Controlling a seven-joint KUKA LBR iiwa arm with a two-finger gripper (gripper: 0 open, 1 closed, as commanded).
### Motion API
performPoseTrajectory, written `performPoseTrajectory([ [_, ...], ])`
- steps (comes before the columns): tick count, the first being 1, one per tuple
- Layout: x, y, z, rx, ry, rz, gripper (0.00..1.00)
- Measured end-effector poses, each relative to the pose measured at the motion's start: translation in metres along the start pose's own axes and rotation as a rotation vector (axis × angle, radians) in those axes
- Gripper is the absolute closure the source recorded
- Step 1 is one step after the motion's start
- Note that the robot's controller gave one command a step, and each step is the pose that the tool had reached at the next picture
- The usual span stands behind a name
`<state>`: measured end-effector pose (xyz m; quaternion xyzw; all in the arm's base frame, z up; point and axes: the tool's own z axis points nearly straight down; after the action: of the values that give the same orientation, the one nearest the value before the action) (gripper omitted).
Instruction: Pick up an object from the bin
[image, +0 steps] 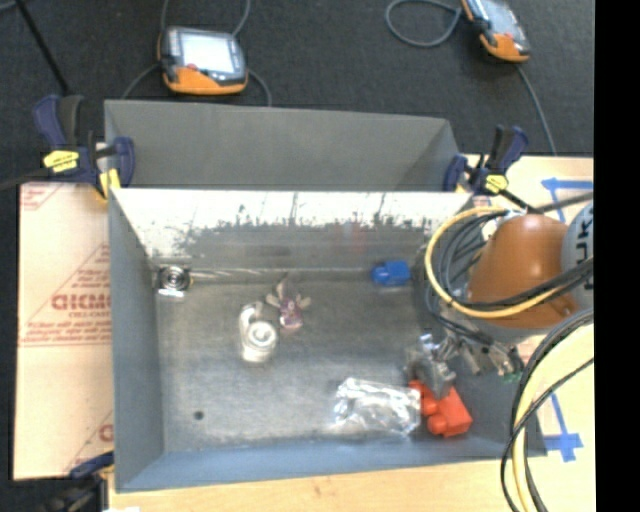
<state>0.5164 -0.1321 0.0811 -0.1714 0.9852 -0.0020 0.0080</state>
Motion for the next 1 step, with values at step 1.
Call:
performPoseTrajectory([
  [1, -0.0003, -0.001, -0.0006, 0.002, -0.001, -0.002, 0.0],
])
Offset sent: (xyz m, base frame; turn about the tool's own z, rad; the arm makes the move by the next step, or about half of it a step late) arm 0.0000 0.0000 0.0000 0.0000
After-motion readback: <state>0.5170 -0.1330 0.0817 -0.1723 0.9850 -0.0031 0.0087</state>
